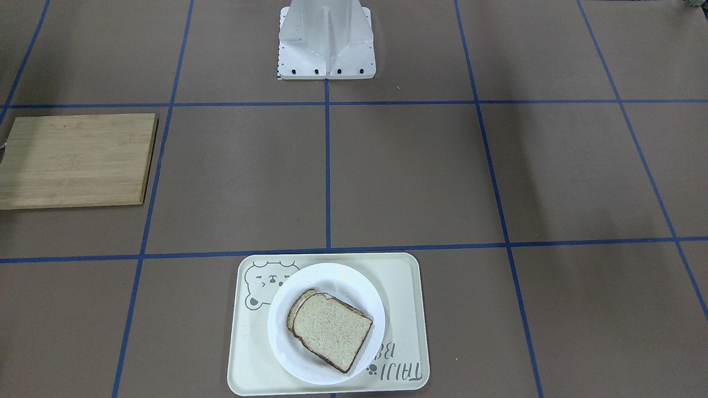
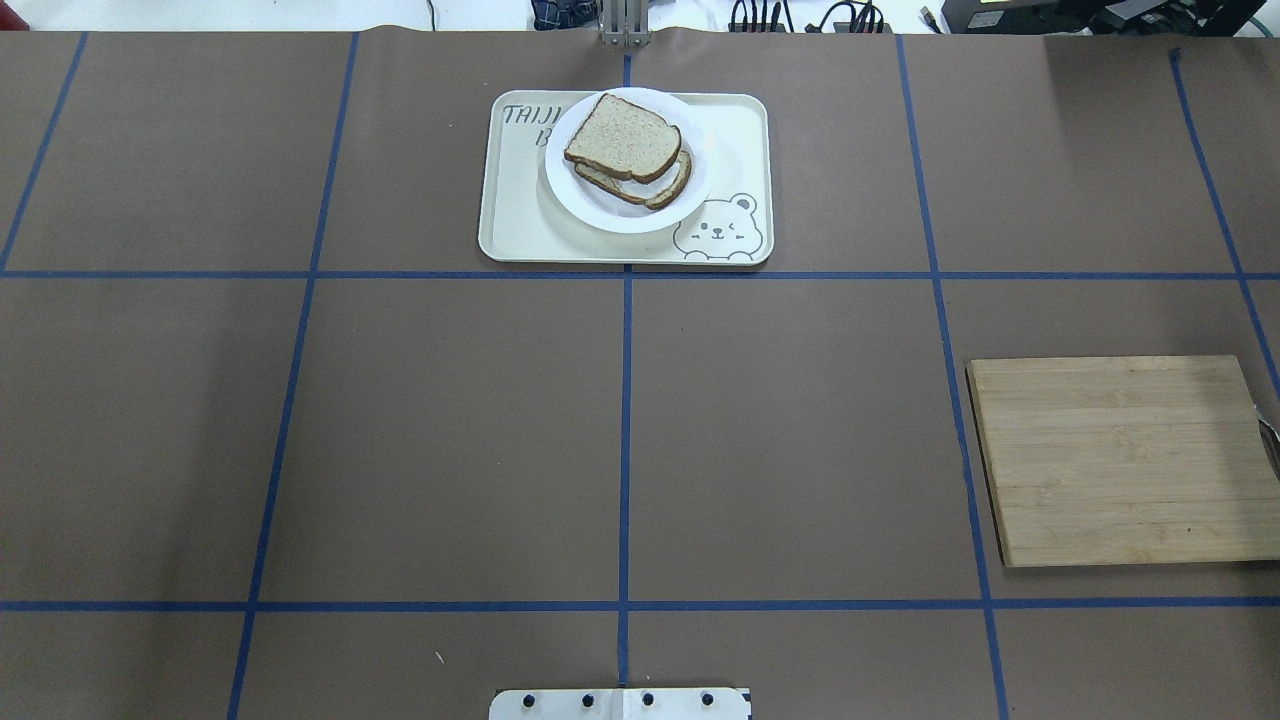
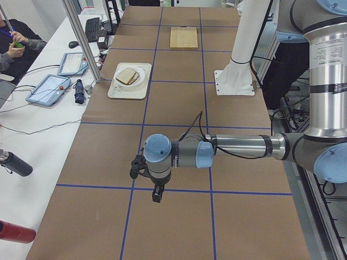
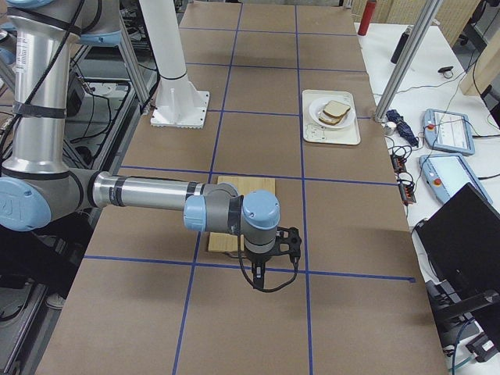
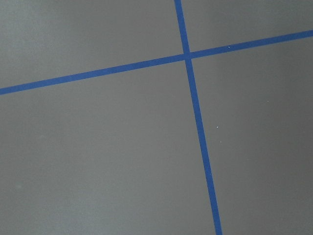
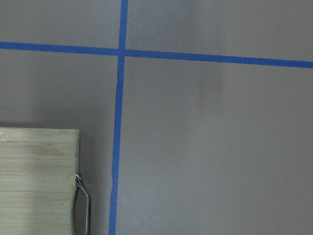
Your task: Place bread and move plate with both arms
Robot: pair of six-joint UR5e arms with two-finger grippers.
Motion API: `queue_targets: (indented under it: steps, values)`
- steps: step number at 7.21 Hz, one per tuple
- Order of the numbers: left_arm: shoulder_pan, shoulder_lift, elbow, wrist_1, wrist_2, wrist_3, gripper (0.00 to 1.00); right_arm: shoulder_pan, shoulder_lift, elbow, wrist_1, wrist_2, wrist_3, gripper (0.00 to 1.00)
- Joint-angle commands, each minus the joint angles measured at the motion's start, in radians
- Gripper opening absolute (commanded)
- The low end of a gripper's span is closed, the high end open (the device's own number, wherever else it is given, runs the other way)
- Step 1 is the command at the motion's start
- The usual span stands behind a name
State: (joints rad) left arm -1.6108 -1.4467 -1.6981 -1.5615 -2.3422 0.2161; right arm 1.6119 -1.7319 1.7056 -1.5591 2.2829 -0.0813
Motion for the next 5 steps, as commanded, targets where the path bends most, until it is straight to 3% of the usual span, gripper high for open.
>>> queue_targets:
  steps: [1,5]
  values:
    - [0.0,0.0,-0.008,0.0,-0.003,0.0,0.98,0.0,0.0,0.0,0.001,0.0,0.0,1.0]
    - [0.0,0.002,-0.023,0.0,-0.002,-0.001,0.98,-0.001,0.002,0.003,0.002,-0.003,0.0,1.0]
